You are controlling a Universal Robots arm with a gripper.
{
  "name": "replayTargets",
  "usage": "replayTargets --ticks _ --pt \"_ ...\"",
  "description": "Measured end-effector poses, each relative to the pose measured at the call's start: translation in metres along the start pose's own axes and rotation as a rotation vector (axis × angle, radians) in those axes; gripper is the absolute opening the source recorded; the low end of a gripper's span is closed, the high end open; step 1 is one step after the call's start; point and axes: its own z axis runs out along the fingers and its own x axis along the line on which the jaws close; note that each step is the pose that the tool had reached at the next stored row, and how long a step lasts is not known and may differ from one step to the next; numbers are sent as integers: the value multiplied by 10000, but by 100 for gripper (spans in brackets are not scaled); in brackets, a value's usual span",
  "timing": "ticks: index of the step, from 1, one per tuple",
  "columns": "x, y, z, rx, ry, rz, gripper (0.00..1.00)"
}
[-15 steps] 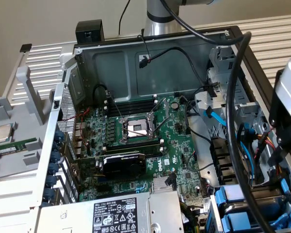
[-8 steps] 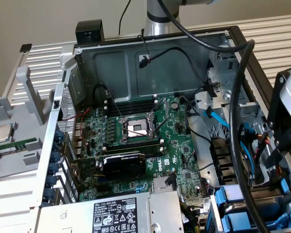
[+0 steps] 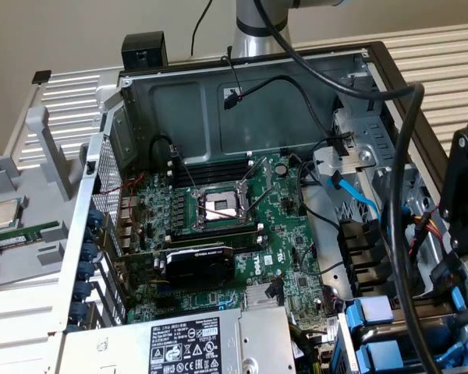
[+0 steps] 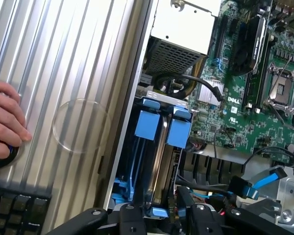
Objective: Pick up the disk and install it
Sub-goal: 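Insert the first disk wire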
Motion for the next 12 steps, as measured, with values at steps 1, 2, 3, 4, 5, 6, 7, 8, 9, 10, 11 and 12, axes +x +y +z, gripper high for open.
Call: replayTargets --ticks 1,2,3,4,5,6,7,8,9,10,11,12 --pt "2 -8 3 -31 -62 0 40" --pt "5 -12 8 -60 -105 0 40" --pt "7 -17 17 -85 -134 0 40" --pt "11 -23 26 -108 -149 2 40" --pt "15 -31 34 -125 -161 3 40" --pt "18 -36 41 -139 -183 3 40" --pt "20 -40 47 -148 -228 -5 40" --pt "21 -41 52 -156 -280 -11 40" --pt "23 -43 58 -170 -321 -15 40" --pt "23 -43 66 -188 -352 -16 40" --pt "23 -45 71 -213 -375 -20 40" --pt "22 -46 77 -238 -395 -22 40"
